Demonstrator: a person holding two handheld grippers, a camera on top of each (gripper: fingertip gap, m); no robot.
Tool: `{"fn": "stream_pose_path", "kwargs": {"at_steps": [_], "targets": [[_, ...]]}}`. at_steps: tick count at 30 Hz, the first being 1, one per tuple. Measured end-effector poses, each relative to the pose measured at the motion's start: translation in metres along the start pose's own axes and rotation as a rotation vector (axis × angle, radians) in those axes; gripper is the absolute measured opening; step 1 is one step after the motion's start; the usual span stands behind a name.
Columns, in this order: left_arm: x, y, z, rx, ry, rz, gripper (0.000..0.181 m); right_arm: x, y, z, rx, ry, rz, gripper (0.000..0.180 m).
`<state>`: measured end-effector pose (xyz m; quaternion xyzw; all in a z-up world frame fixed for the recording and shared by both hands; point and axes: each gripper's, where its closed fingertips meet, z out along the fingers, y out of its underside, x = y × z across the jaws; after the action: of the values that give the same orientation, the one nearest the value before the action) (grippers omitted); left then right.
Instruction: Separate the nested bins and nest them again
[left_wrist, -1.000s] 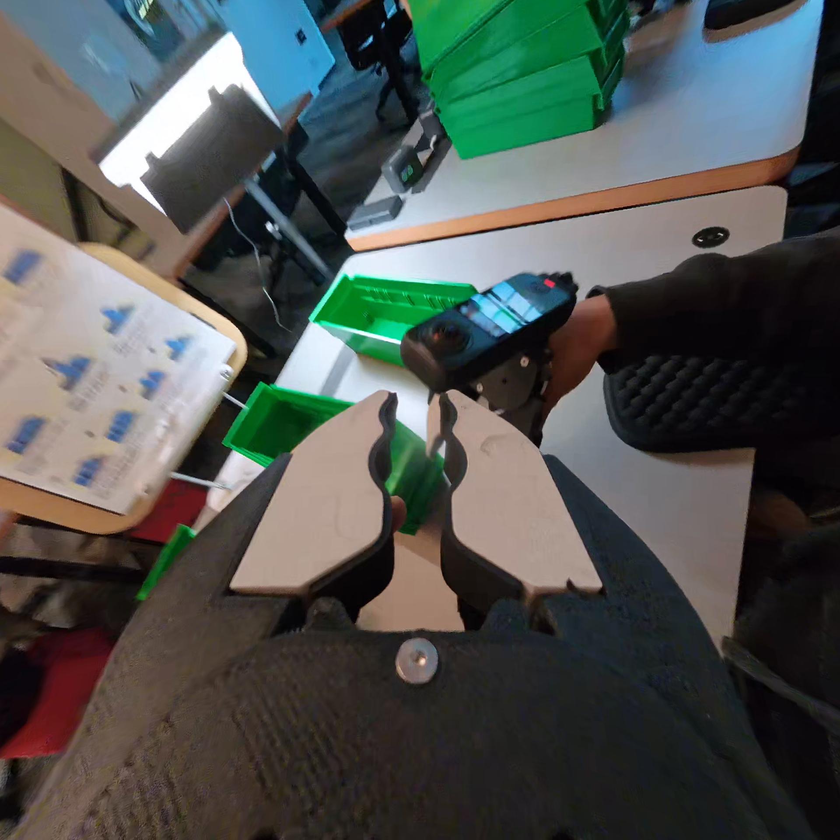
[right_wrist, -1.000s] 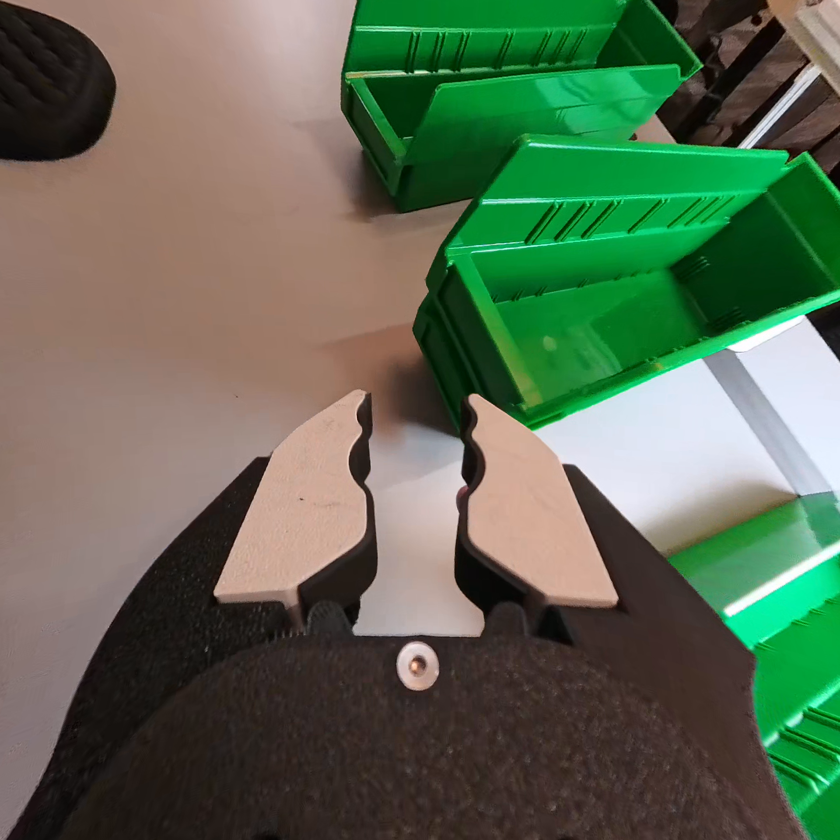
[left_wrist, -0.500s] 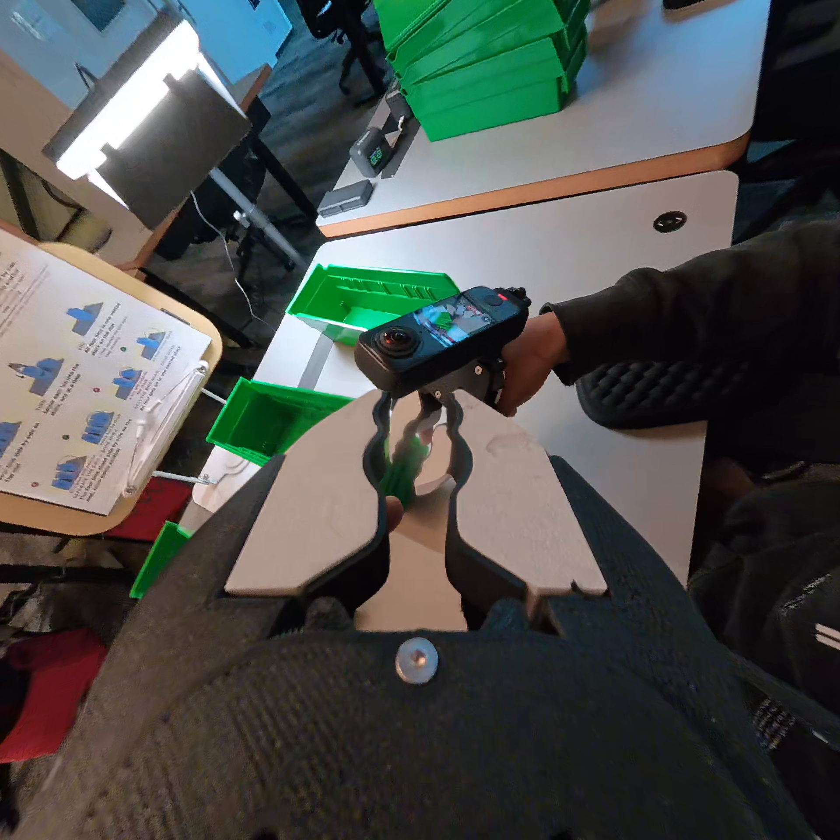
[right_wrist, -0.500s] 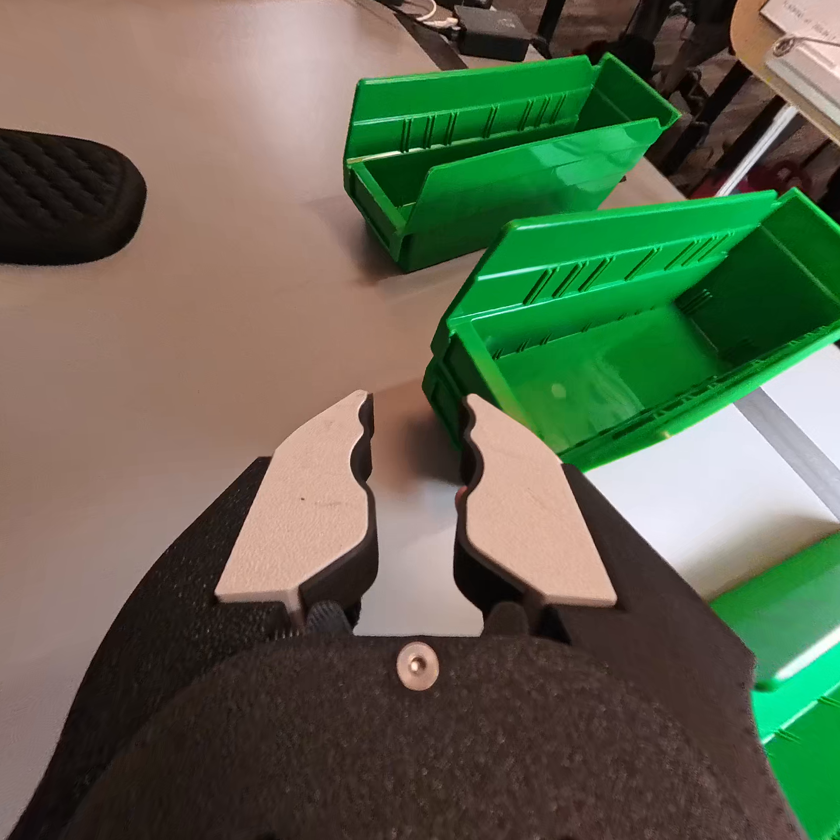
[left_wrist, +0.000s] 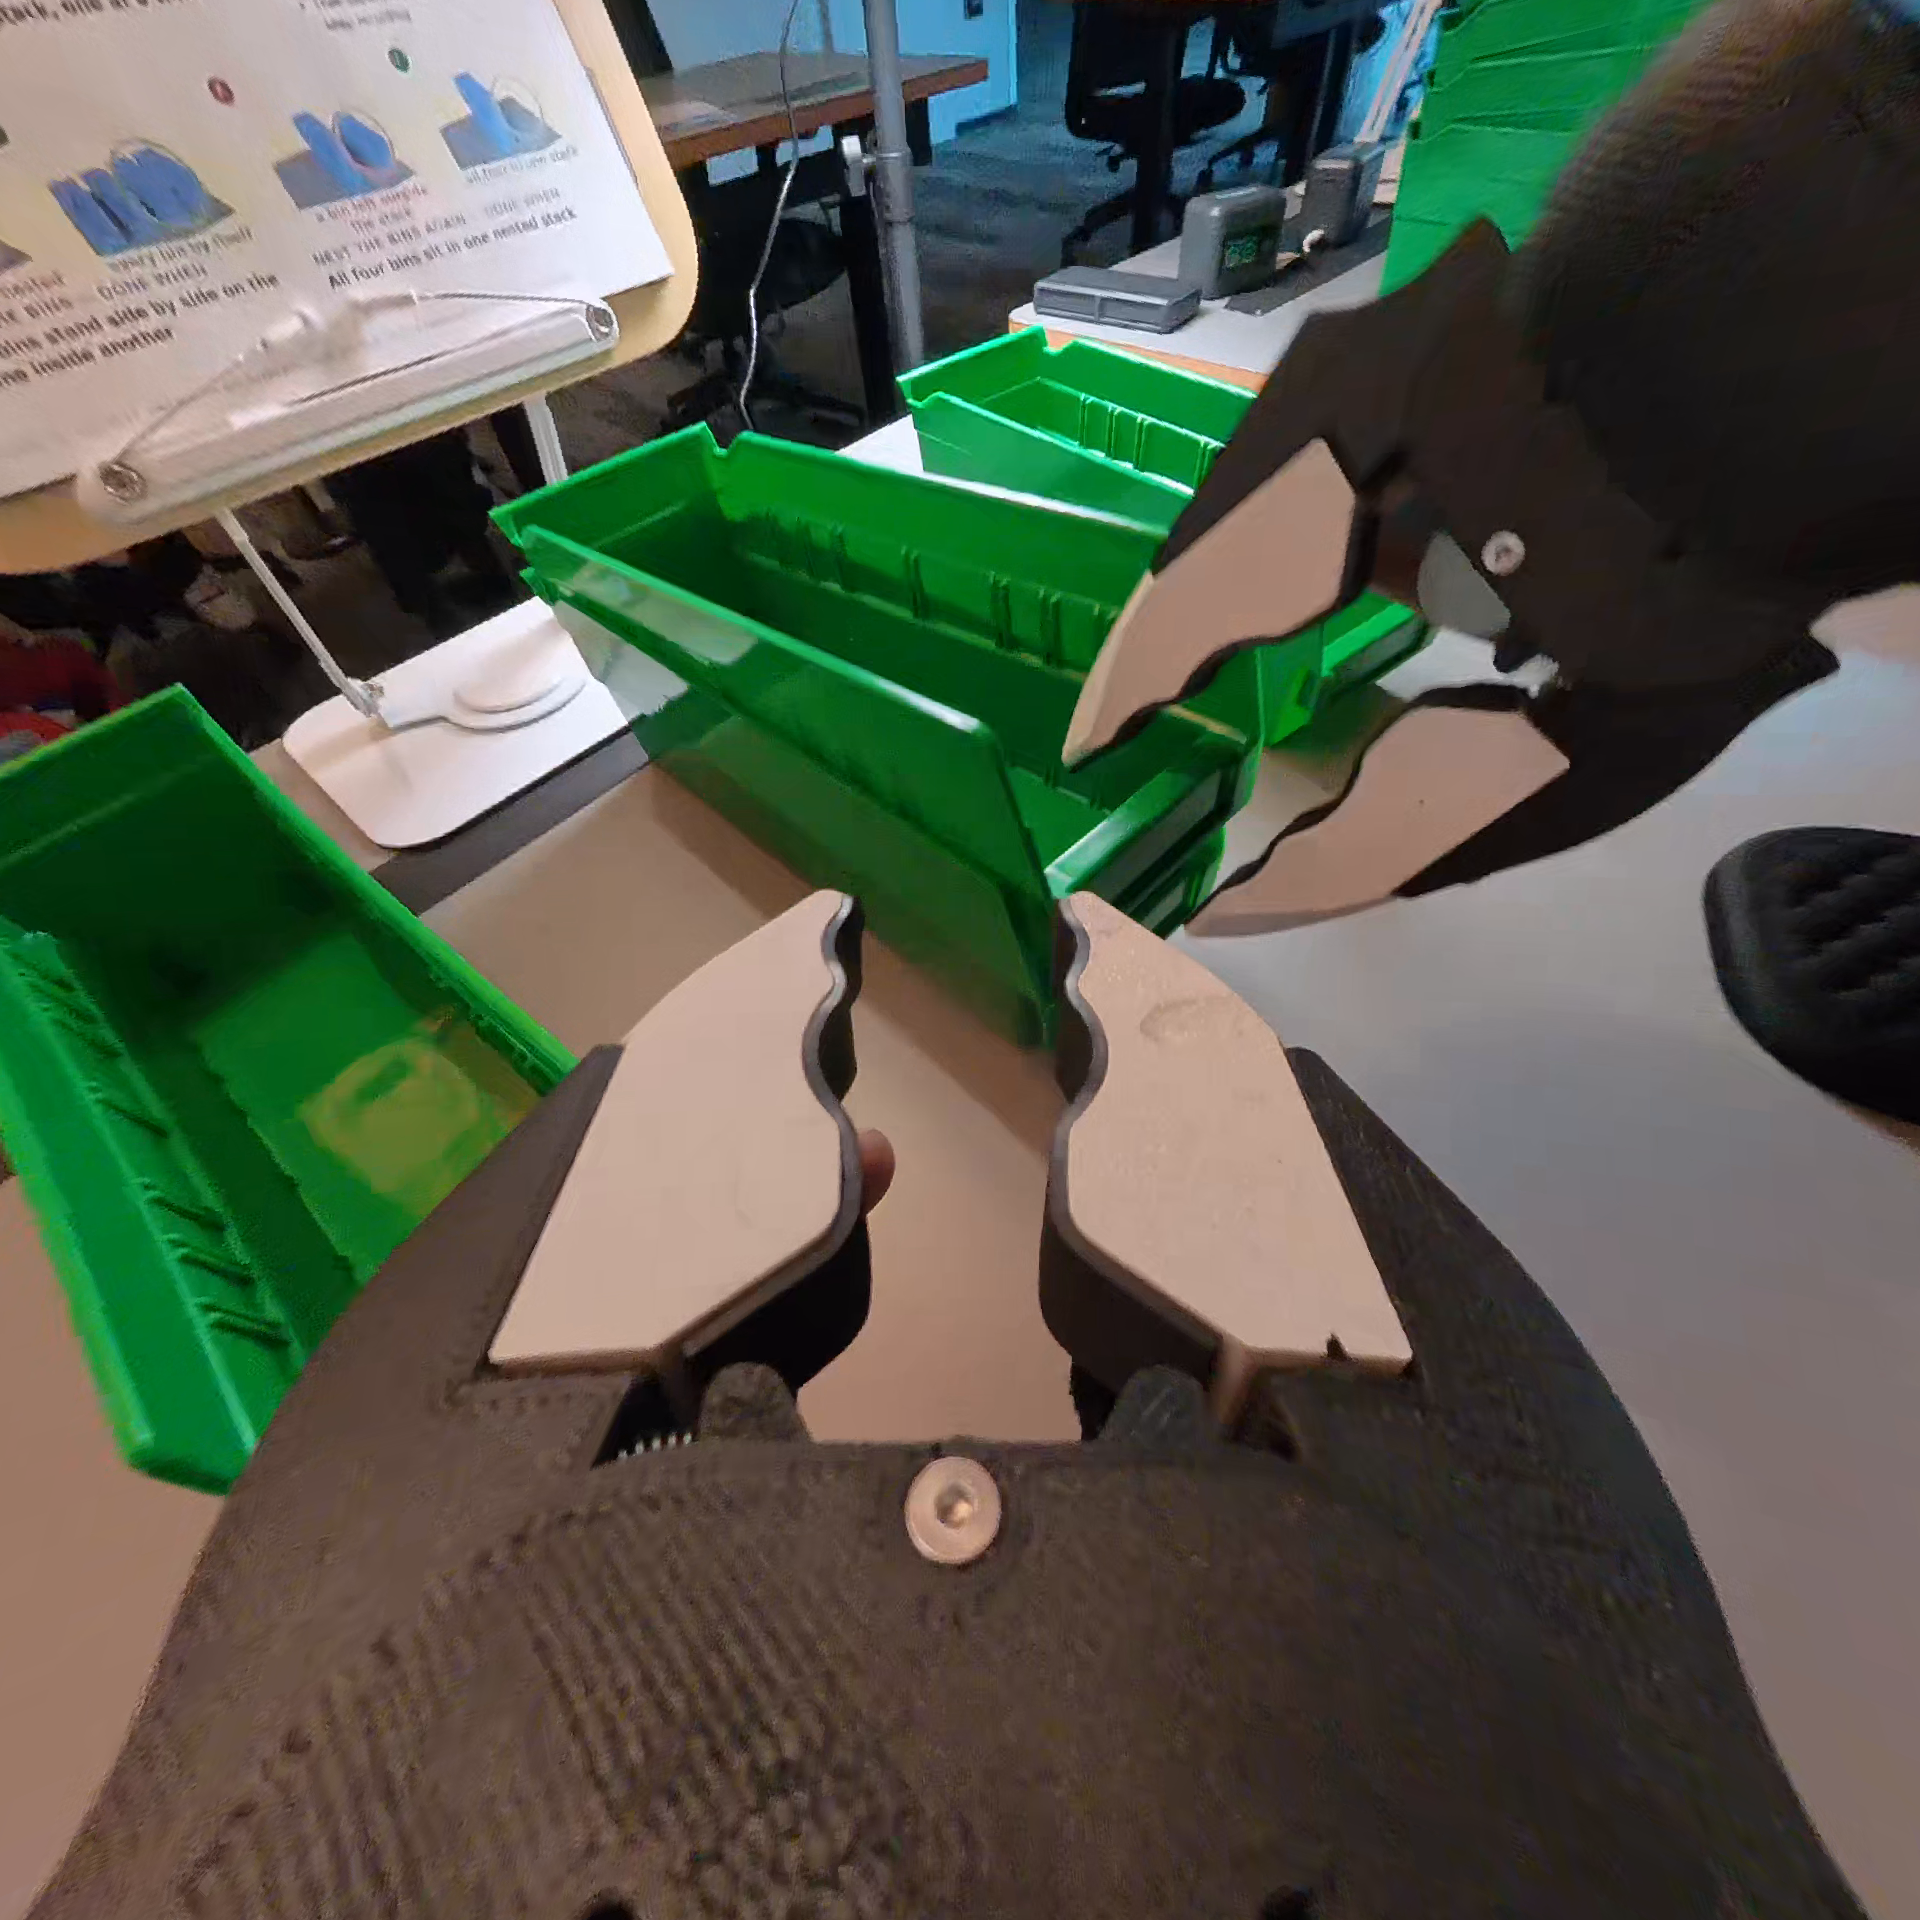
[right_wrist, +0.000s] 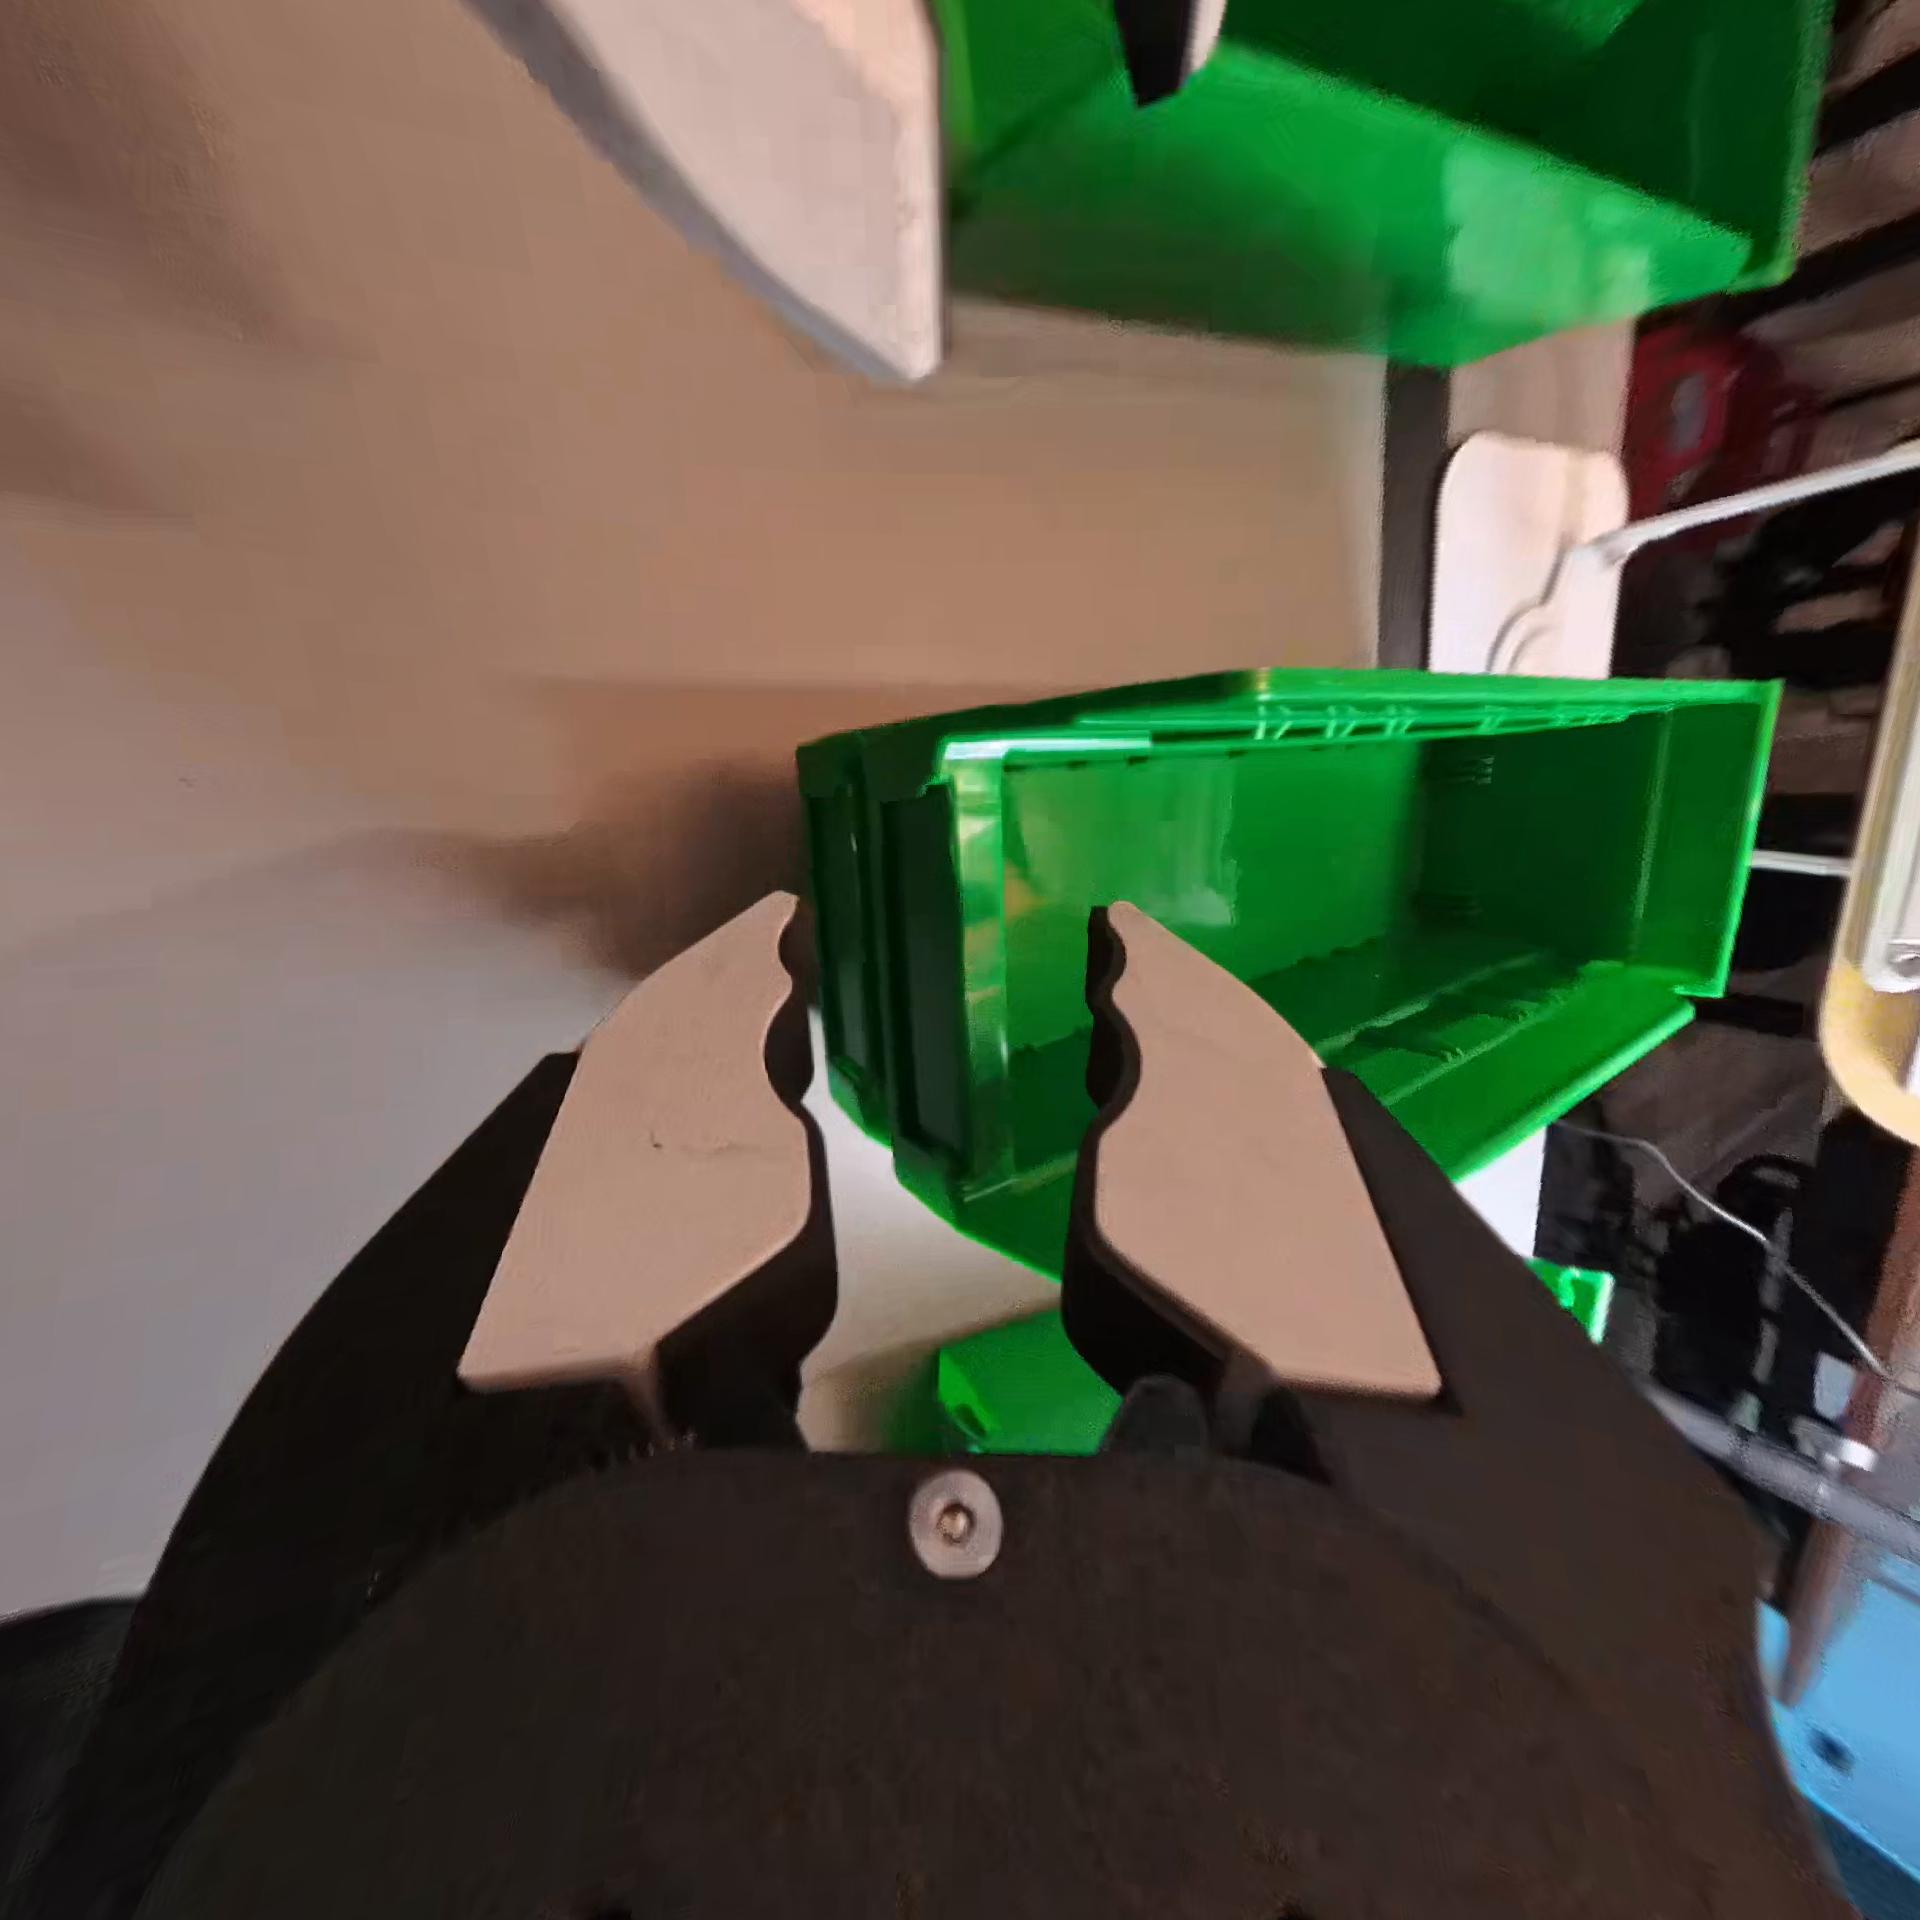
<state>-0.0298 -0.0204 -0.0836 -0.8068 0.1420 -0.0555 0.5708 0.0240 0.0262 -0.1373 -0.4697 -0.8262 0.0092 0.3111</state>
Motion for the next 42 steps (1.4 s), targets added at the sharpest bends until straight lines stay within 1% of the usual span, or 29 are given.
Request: {"fn": "stream_pose_path", "kwargs": {"at_steps": [3,6,7,11,16,18,21,23,25,29,31,33,36,42], "targets": [[0.002,0.02,0.014,0.03,0.014,0.006,0.039,-0.001,0.014,0.019,-0.16,-0.039,-0.057,0.046],[0.007,0.037,0.027,0.022,0.026,0.067,0.045,-0.002,0.022,0.033,-0.233,0.0,-0.112,0.031],[0.008,0.043,0.032,0.01,0.032,0.081,0.047,-0.001,0.021,0.034,-0.231,0.018,-0.116,0.028],[0.01,0.062,0.053,-0.043,0.046,0.107,0.051,-0.001,0.015,0.027,-0.197,0.031,-0.133,0.028],[0.01,0.069,0.075,-0.059,0.014,0.136,0.051,0.006,0.008,0.015,-0.175,0.067,-0.17,0.029],[0.009,0.072,0.079,-0.064,-0.007,0.138,0.047,0.013,0.001,0.008,-0.158,0.093,-0.172,0.029],[0.007,0.073,0.08,-0.054,-0.037,0.131,0.034,0.022,-0.01,-0.003,-0.127,0.099,-0.145,0.029],[0.005,0.074,0.08,-0.044,-0.055,0.132,0.027,0.037,-0.016,-0.015,-0.104,0.154,-0.145,0.029],[0.005,0.074,0.08,-0.039,-0.065,0.126,0.026,0.056,-0.02,-0.032,-0.096,0.22,-0.154,0.029],[0.005,0.074,0.077,-0.025,-0.068,0.093,0.026,0.086,-0.022,-0.078,-0.063,0.287,-0.087,0.029],[0.004,0.069,0.072,0.001,-0.061,0.072,0.028,0.092,-0.008,-0.096,-0.09,0.308,-0.081,0.029],[0.002,0.064,0.066,0.026,-0.056,0.057,0.031,0.092,0.009,-0.103,-0.099,0.312,-0.056,0.029],[0.001,0.055,0.058,0.076,-0.051,0.063,0.034,0.075,0.043,-0.086,-0.137,0.279,-0.07,0.029],[0.0,0.054,0.05,0.084,-0.049,0.093,0.037,0.039,0.096,-0.017,-0.189,0.254,-0.057,0.029]]}}
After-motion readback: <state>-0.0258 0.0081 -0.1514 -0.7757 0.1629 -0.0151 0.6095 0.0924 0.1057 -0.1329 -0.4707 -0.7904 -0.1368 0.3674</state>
